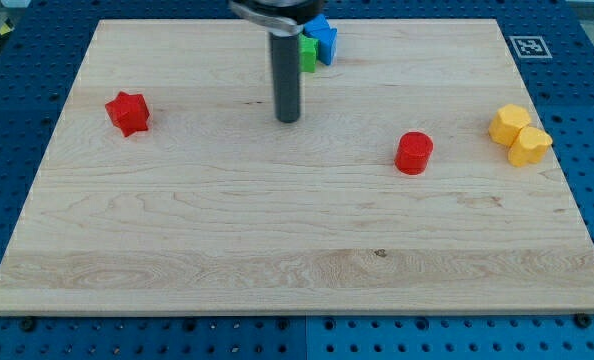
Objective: Place your arm close to the red circle
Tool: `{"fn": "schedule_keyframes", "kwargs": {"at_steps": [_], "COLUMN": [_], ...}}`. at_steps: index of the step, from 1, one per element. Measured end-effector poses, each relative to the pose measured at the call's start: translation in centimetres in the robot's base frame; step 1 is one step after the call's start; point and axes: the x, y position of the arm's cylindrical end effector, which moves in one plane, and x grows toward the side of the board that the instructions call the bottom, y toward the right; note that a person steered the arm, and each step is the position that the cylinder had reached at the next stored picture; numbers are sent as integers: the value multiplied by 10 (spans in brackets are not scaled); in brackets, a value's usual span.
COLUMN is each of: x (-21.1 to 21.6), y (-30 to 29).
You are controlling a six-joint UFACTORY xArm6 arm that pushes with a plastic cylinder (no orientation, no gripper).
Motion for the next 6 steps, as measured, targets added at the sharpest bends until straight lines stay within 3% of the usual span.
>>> {"fn": "schedule_keyframes", "kwargs": {"at_steps": [3, 6], "x": [0, 18], "y": [98, 126]}}
